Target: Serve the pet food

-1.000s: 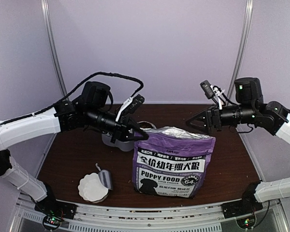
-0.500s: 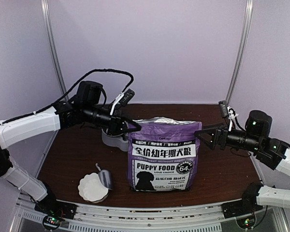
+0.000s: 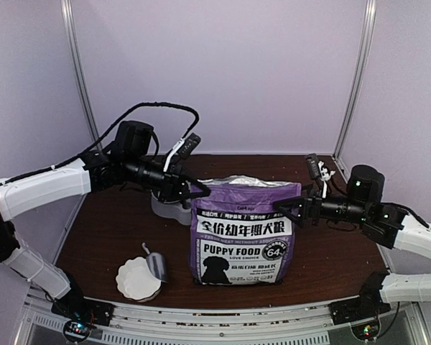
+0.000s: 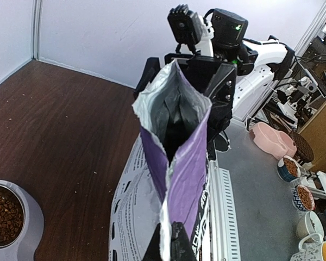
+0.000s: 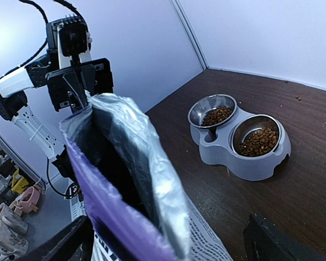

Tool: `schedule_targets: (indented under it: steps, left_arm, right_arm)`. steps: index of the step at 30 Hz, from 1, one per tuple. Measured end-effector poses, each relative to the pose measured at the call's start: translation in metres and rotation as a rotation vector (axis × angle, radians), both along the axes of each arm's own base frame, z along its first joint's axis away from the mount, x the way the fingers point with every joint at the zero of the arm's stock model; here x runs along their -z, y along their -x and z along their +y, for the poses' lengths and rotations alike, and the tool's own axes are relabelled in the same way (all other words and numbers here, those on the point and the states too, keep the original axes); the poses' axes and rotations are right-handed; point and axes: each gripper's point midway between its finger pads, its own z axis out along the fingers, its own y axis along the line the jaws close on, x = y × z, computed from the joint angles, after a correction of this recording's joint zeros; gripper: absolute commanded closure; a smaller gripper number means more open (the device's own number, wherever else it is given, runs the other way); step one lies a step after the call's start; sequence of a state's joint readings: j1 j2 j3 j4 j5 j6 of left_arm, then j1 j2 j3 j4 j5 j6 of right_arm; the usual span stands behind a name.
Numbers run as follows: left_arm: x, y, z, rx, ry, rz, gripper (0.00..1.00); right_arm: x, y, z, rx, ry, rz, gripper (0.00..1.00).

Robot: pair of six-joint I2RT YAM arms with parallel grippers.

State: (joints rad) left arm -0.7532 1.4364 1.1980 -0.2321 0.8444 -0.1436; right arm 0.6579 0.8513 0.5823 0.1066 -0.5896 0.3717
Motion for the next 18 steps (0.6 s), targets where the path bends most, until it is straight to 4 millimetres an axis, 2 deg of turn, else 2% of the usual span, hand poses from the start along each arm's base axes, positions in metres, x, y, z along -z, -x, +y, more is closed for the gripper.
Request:
schedule_targets:
  steps: [2, 6, 8, 11, 13, 14, 15, 18]
  left_arm:
    - [0.0, 0.001, 0.0, 0.007, 0.002, 0.004, 1.0]
    - [0.002, -0.002, 0.0, -0.009, -0.004, -0.009, 1.0]
    - [0.003, -0.007, 0.001, -0.038, -0.013, -0.028, 1.0]
    - [0.006, -0.018, 0.005, -0.112, -0.035, -0.073, 1.0]
    - [0.007, -0.024, 0.005, -0.158, -0.053, -0.107, 1.0]
    - [0.007, -0.025, 0.004, -0.173, -0.058, -0.124, 1.0]
    - [0.007, -0.025, 0.003, -0.178, -0.059, -0.135, 1.0]
    - [0.006, -0.02, 0.0, -0.162, -0.059, -0.157, 1.0]
  right_arm:
    - [0.007, -0.004, 0.004, -0.004, 0.018, 0.004, 0.3]
    - [0.01, -0.007, 0.009, -0.015, 0.036, -0.005, 0.81]
    - [0.01, -0.01, 0.01, -0.005, 0.047, -0.003, 0.91]
    - [0.01, -0.012, 0.007, 0.015, 0.068, -0.01, 1.0]
    - [0.007, -0.009, 0.006, 0.021, 0.072, -0.02, 1.0]
    - [0.004, -0.006, 0.004, 0.024, 0.071, -0.027, 0.96]
    - [0.002, -0.004, 0.002, 0.026, 0.071, -0.036, 0.86]
    - [-0.004, 0.002, -0.007, 0.051, 0.073, -0.046, 0.46]
